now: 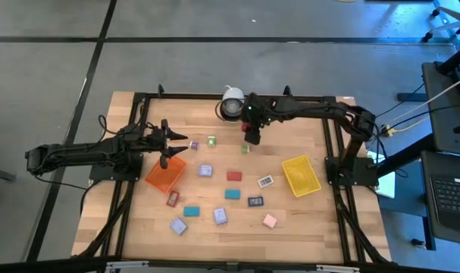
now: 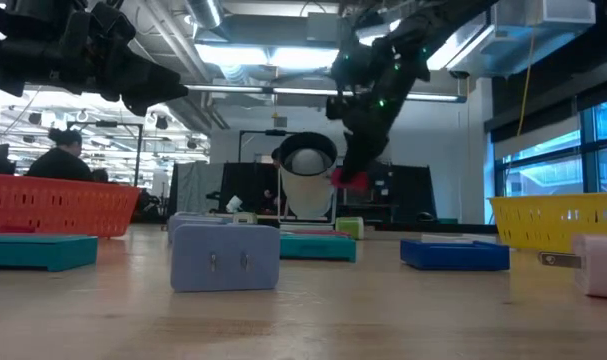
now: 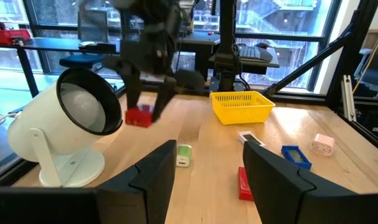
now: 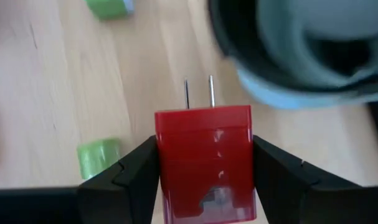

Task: Pick & Place Office items
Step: Put the red charger adapter into the yellow basket

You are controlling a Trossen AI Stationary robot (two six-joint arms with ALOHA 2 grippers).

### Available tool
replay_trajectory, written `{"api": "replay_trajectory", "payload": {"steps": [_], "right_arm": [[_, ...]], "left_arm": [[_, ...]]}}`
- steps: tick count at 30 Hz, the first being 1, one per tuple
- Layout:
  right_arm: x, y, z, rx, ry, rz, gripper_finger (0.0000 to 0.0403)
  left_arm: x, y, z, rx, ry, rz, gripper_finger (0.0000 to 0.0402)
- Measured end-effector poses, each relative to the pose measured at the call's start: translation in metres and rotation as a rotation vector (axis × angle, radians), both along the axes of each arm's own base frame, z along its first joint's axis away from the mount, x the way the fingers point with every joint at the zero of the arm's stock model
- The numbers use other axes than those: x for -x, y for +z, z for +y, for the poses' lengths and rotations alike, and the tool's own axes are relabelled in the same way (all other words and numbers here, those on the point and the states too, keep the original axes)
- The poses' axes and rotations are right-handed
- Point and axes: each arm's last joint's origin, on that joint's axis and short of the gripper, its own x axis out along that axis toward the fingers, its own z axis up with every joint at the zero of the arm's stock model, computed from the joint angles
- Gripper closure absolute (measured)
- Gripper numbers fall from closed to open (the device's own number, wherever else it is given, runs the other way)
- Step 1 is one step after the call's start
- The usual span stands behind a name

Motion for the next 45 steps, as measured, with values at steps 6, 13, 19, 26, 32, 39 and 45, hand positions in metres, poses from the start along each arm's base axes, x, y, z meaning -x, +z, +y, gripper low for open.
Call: {"api": "replay_trajectory", "payload": {"steps": [6,13,19,26,32,39,45], "right_arm": [[0.014,0.055,-0.005,0.01,-0.043,-0.214,0.0189],[0.048,0.117,0.005,0.064,-0.068,-0.456,0.0188],[0.078,0.124,0.018,0.046,-0.115,-0.501,0.019],[0.103,0.099,0.035,-0.012,-0.162,-0.458,0.0191],[0.116,0.079,0.054,-0.062,-0.195,-0.427,0.0191],[0.129,0.085,0.071,0.008,-0.248,-0.48,0.0191],[0.149,0.101,0.083,0.048,-0.291,-0.54,0.0191]], "left_arm": [[0.0,0.003,0.0,-0.012,-0.002,-0.029,0.0219],[0.0,0.008,0.0,-0.026,-0.01,-0.079,0.0219],[0.0,0.008,0.0,-0.025,-0.012,-0.078,0.0219],[0.0,0.008,-0.001,-0.009,-0.018,-0.084,0.0219],[0.0,0.008,-0.001,0.014,-0.019,-0.087,0.0219],[0.0,0.008,-0.001,0.033,-0.019,-0.09,0.0219],[0.0,0.011,-0.001,0.052,-0.026,-0.126,0.0219]]}}
